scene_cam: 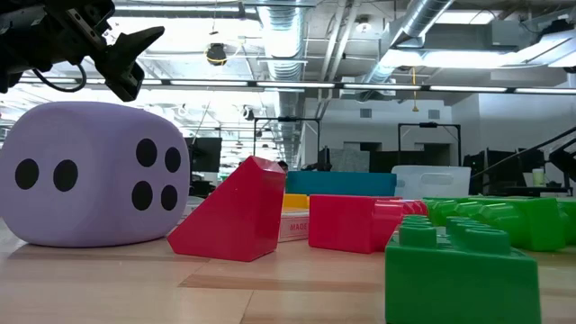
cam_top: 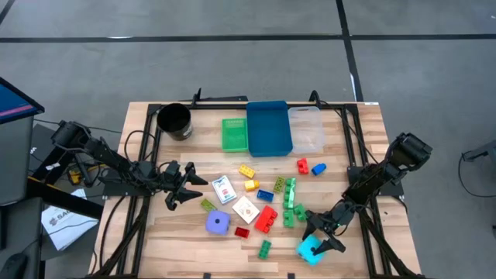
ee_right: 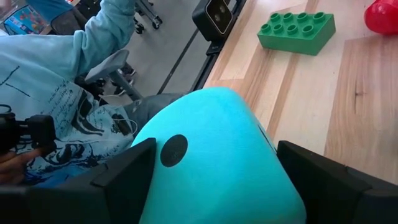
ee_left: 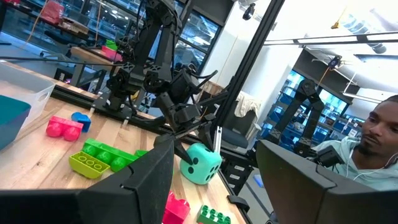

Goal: Pick & Place Toys
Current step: Put the light blue dice into the transparent bin

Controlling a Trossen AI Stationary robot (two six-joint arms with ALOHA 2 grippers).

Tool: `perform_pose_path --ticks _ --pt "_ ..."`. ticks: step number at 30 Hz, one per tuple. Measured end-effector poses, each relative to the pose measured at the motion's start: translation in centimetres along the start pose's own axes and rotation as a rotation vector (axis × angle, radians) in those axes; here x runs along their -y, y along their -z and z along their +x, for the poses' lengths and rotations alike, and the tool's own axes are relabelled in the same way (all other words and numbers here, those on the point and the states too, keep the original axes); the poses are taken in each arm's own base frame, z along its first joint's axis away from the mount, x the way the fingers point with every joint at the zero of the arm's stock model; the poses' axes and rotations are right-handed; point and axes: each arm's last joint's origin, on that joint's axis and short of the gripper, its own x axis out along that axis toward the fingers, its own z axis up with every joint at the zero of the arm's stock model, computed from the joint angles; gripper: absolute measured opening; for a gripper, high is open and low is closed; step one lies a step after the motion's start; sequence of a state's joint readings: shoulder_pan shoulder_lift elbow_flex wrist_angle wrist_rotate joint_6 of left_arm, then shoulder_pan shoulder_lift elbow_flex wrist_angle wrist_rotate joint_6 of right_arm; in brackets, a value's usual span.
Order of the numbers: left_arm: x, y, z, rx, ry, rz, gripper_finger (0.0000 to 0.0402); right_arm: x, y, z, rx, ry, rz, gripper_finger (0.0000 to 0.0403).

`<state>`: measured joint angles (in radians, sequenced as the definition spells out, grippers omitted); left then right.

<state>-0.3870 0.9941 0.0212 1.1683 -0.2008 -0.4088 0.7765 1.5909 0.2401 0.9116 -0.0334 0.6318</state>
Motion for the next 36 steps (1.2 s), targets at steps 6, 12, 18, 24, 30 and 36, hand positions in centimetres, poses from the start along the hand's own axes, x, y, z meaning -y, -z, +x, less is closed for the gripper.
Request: perform_pose_path --ticks 6,12,18,24,30,36 --pt "0.0 0.0 0.0 0.0 0.0 0.0 0.0223 -0.2 -0.2 0.0 0.018 -0.032 -0.016 0.0317" --pt "0.0 0.0 0.0 0.0 0.0 0.0 0.0223 -0.7 -0.5 -0.3 0.019 -0.111 -0.052 0.0316" --pt "0.0 0.0 0.0 0.0 0.0 0.0 0.0223 -1.3 -1.7 -0.9 0.091 -0.145 -0.092 0.0301" --pt "0.0 0.0 0.0 0.0 0.0 0.0 0.0223 -1.5 -3.2 -2.1 0.154 -0.143 -0.133 0.0258" --pt "0.0 0.0 0.0 0.0 0.0 0.0 0.0223 -0.7 -2.9 -2.6 0.071 -0.055 -0.115 0.024" --pt "0.0 0.0 0.0 0.0 0.0 0.0 0.0223 -0.1 -2.4 -2.4 0.028 0.018 -0.14 0.0251"
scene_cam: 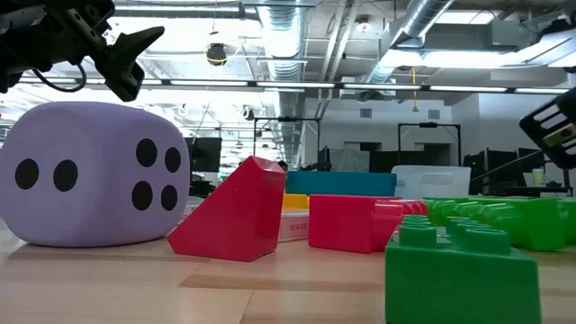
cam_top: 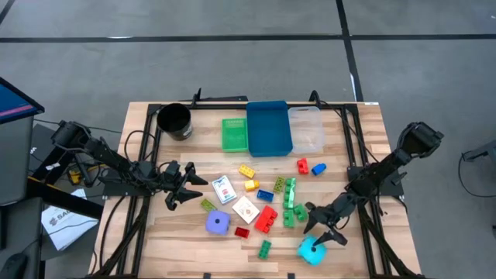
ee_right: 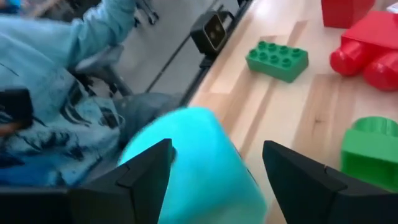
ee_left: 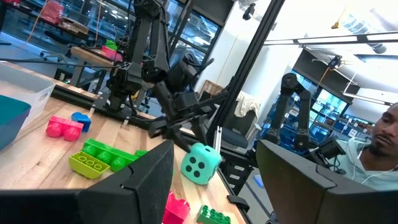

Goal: Pick & Place Toys
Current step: Put the light blue dice into the transparent bin

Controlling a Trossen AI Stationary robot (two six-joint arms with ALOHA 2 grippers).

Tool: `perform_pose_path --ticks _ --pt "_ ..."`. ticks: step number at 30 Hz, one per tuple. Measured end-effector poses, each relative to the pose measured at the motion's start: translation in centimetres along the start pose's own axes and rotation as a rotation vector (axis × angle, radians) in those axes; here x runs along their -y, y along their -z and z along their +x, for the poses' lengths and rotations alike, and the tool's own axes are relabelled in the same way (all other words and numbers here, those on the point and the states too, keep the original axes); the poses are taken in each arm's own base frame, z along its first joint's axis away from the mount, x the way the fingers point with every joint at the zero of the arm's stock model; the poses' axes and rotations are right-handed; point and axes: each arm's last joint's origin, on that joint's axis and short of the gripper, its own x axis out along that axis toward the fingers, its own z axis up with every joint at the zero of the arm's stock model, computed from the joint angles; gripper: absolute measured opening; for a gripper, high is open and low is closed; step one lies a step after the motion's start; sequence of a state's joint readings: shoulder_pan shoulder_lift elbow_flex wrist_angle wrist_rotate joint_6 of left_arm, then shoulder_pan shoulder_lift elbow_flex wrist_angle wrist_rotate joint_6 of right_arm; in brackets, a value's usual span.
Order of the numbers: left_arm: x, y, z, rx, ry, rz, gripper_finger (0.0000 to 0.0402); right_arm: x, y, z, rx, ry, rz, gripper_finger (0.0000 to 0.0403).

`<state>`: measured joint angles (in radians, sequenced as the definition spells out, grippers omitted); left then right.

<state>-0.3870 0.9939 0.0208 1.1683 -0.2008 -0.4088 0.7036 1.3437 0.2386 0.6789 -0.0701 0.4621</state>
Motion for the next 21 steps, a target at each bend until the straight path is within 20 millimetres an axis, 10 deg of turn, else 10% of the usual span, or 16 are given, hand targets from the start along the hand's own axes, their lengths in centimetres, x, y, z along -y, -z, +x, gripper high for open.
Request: perform_pose_path --ticks 21 --pt "0.0 0.0 0.01 0.0 0.0 0.0 0.0223 -0.3 0.04 -0.01 -0.009 -0.038 -0.142 0.0393"
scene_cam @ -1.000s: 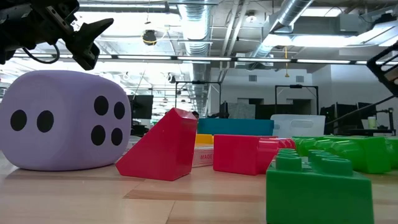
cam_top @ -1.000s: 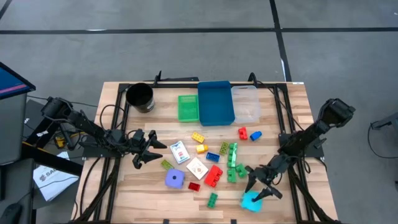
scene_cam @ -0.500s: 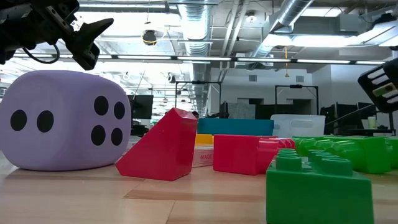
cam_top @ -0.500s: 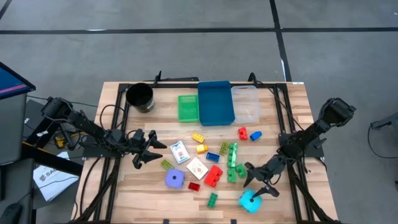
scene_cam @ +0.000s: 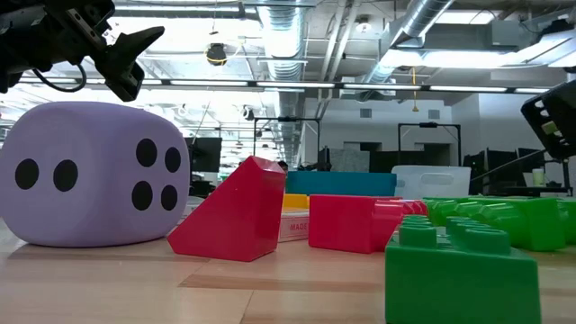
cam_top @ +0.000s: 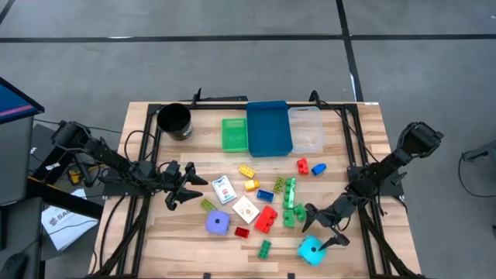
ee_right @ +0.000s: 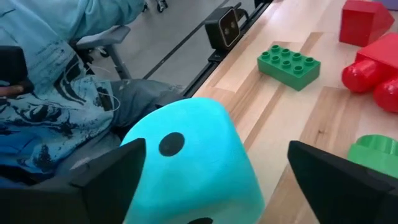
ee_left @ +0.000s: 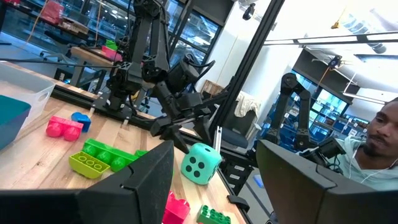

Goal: Pick & Place Toys
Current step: Put the light blue dice into the transparent bin

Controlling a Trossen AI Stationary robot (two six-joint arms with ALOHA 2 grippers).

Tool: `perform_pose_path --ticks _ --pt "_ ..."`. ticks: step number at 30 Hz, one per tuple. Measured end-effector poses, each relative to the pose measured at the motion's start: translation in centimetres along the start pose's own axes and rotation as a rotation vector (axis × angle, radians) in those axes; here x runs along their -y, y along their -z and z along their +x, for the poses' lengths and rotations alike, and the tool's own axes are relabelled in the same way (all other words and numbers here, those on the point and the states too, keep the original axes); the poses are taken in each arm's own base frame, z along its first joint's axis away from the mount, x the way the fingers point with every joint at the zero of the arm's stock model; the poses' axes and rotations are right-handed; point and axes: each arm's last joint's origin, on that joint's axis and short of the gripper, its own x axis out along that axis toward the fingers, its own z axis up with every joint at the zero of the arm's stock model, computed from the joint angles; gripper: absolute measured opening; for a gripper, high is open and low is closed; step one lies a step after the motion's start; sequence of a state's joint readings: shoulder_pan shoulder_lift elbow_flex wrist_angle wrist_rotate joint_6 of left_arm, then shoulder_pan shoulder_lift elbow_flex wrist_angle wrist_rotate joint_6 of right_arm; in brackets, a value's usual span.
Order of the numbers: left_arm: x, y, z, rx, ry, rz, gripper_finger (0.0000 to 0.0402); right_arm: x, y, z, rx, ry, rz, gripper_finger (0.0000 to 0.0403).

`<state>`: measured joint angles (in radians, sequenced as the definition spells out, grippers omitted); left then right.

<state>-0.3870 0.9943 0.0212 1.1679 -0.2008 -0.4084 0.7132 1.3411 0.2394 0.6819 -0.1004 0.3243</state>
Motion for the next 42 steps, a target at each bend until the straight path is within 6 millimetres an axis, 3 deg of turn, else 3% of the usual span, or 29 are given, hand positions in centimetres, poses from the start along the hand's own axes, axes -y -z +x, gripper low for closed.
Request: perform_pose_path --ticks 8,22,42 --pt "0.0 0.0 0.0 0.0 0.0 0.0 0.0223 -1.6 -1.5 0.9 -0.022 -0.056 -0.161 0.0391" --pt "0.0 0.0 0.0 0.0 0.0 0.0 0.0223 -3.4 -5.3 1.8 -0.374 0.068 -0.373 0.0398" --pt "0.0 0.0 0.0 0.0 0.0 0.0 0.0223 -5.0 -4.8 1.7 -0.427 0.019 -0.399 0.0398"
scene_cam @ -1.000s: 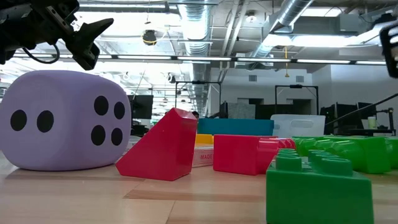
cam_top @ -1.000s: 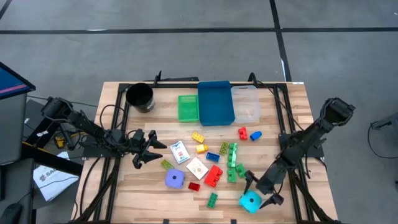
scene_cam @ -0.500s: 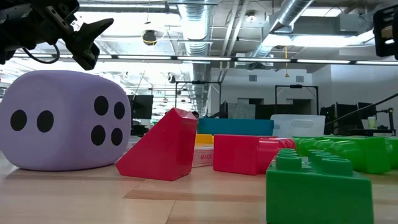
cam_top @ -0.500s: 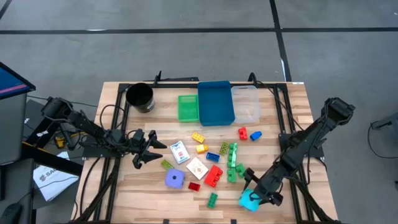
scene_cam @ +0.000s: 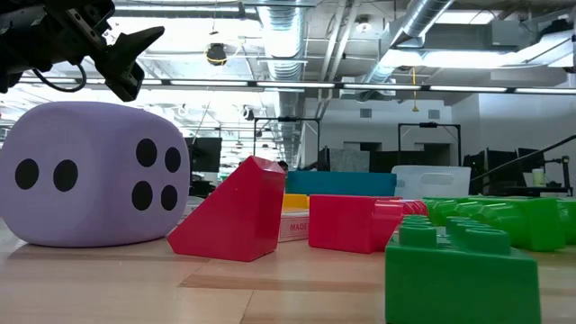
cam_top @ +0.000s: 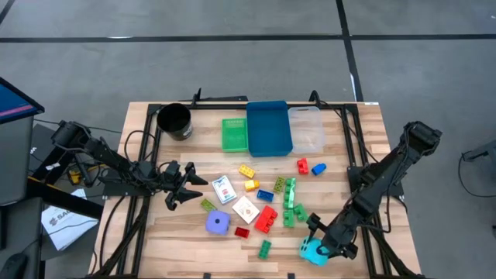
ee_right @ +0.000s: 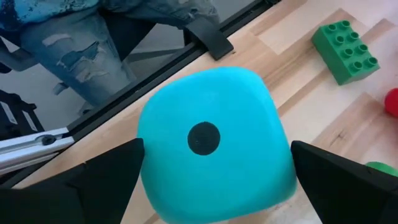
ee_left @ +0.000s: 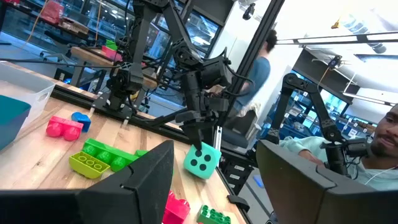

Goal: Pick & Place Toys
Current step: Put the light blue dice into the transparent bin

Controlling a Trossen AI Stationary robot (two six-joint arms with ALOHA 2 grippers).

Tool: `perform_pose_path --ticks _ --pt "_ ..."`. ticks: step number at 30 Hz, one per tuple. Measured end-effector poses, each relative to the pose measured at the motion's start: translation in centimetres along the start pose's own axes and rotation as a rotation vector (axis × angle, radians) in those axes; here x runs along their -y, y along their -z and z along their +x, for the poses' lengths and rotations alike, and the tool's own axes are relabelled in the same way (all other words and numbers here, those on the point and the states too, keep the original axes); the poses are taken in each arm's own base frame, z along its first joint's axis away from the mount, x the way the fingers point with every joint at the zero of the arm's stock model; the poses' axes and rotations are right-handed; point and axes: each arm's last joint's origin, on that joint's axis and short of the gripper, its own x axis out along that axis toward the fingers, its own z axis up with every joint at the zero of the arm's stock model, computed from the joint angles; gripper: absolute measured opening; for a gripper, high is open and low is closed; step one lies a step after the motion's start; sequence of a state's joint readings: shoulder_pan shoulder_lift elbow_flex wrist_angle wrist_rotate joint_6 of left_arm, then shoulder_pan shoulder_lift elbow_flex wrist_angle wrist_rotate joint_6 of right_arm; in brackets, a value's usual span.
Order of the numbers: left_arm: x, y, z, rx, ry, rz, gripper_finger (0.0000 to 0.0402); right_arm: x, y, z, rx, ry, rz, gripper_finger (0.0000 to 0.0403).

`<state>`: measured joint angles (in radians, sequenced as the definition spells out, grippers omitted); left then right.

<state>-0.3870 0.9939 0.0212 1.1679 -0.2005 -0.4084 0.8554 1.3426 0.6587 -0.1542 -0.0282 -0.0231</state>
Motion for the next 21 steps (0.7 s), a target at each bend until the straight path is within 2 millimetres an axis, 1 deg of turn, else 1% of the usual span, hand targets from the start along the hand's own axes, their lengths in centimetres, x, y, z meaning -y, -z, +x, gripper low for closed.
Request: perform_pose_path --ticks 7,13,21 --pt "0.0 0.0 0.0 0.0 0.0 0.0 0.0223 -0.7 -0.6 -0.2 0.016 -0.031 -0.015 0.0398" --pt "0.0 0.0 0.0 0.0 0.0 0.0 0.0223 -1.1 -0.6 -0.2 0.013 -0.043 -0.026 0.0398" --pt "0.0 0.0 0.0 0.0 0.0 0.0 0.0223 -1.1 -0.6 -0.2 0.008 -0.044 -0.038 0.0398"
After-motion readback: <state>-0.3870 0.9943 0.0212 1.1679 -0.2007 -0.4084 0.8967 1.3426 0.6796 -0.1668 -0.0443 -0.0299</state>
